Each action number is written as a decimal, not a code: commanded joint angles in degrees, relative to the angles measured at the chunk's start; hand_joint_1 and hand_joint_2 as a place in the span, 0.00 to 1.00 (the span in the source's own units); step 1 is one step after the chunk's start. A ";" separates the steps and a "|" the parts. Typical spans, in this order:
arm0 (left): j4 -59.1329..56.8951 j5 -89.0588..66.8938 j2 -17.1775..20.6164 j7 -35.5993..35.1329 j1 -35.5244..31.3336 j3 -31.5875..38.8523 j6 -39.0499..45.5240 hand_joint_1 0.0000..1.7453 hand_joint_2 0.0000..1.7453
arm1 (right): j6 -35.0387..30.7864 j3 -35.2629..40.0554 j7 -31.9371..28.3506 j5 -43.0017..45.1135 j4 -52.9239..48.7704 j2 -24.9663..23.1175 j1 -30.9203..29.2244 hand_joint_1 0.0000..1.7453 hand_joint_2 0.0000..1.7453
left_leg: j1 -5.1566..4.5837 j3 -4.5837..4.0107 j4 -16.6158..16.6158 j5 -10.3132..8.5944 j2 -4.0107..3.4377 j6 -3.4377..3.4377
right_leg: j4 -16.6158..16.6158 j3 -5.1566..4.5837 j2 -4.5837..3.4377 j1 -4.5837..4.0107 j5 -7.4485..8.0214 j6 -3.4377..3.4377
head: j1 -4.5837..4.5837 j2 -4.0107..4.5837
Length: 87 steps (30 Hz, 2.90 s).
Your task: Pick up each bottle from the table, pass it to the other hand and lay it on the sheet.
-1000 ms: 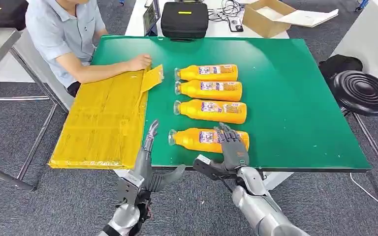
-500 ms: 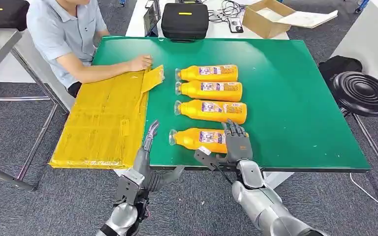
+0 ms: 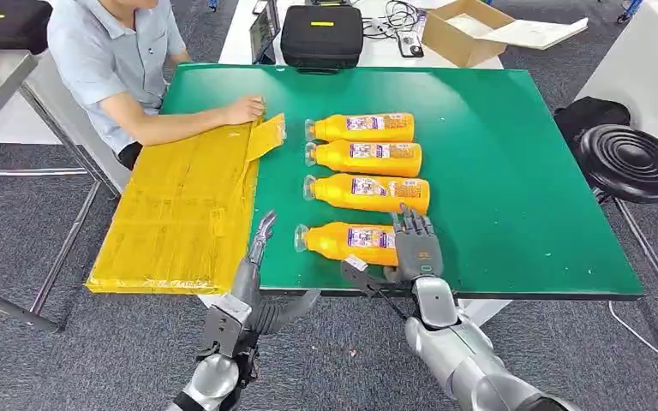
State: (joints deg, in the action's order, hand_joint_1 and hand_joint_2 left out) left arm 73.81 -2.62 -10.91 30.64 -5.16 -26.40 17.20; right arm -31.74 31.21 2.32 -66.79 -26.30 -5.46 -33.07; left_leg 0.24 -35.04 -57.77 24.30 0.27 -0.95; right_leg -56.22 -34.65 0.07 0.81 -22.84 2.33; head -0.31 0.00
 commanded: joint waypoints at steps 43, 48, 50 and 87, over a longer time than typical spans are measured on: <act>-6.50 29.18 -0.59 -10.43 0.16 9.15 8.11 0.00 1.00 | -0.30 -7.48 -28.34 32.83 -26.09 -2.17 16.28 1.00 1.00 | 0.05 0.95 0.11 0.21 0.01 0.15 | 0.10 0.85 -0.01 -0.12 -0.12 -0.19 | 0.00 0.00; -3.58 30.83 0.36 -12.11 2.48 6.02 3.03 0.00 1.00 | -1.13 -6.92 -29.63 35.94 -27.62 -1.37 16.85 1.00 1.00 | 0.04 0.50 0.06 0.20 -0.08 0.09 | 0.04 0.45 -0.12 -0.12 -0.11 -0.10 | -0.02 0.00; -3.58 30.83 0.36 -12.11 2.48 6.02 3.03 0.00 1.00 | -1.13 -6.92 -29.63 35.94 -27.62 -1.37 16.85 1.00 1.00 | 0.02 0.56 0.07 0.23 -0.13 0.07 | 0.05 0.49 -0.16 -0.08 -0.14 -0.09 | -0.02 0.00; -0.80 25.24 -0.39 -10.64 2.06 1.53 -11.04 0.00 1.00 | 0.54 3.25 -37.85 38.92 -20.70 -7.45 14.11 1.00 1.00 | 0.03 0.35 0.10 0.22 -0.10 0.10 | 0.08 0.28 -0.13 -0.06 -0.13 -0.13 | 0.00 0.00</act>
State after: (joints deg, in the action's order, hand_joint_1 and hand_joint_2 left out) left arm 80.48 22.91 -10.49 24.50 0.87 -24.70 1.20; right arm -29.27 28.20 -33.84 -27.45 -51.38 -10.23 -17.43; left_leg 0.25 -35.04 -57.76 24.43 0.25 -0.91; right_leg -56.19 -34.69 0.01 0.79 -22.89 2.31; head -0.31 0.00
